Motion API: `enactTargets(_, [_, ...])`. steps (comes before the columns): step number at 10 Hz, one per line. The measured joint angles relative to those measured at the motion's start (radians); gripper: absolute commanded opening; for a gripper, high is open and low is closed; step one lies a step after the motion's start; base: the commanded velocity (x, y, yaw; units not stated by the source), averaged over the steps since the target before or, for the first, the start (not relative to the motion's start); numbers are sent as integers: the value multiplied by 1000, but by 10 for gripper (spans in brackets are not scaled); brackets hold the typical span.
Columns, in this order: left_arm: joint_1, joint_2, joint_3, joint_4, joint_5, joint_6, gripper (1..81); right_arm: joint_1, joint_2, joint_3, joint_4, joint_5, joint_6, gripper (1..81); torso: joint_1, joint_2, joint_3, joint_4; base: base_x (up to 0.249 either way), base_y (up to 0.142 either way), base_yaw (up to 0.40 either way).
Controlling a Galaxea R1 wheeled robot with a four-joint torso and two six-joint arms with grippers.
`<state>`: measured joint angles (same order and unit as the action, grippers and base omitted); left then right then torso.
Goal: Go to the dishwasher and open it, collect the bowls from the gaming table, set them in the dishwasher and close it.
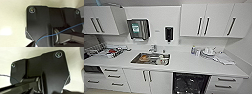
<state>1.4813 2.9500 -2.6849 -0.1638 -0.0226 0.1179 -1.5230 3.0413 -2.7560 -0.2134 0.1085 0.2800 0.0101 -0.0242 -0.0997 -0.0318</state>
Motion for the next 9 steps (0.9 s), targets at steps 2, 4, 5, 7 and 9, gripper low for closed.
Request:
enactTargets(2, [2,-6,-1,23,-1,2,811,-1,2,0,0,-4,0,811,0,0,0,0,0,0,373])
enactTargets(4, [2,-5,1,72,-14,2,811,-3,3,4,-7,-4,-4,811,0,0,0,0,0,0,373])
enactTargets(5, [2,-9,2,91,-27,3,811,-3,3,9,-12,-4,-3,811,0,0,0,0,0,0,373])
enactTargets(7, [2,-24,37,110,-31,6,811,-3,3,11,-15,-4,-3,811,0,0,0,0,0,0,373])
enactTargets(9, [2,-49,103,117,-33,6,811,-3,3,17,-15,-4,-3,811,0,0,0,0,0,0,373])
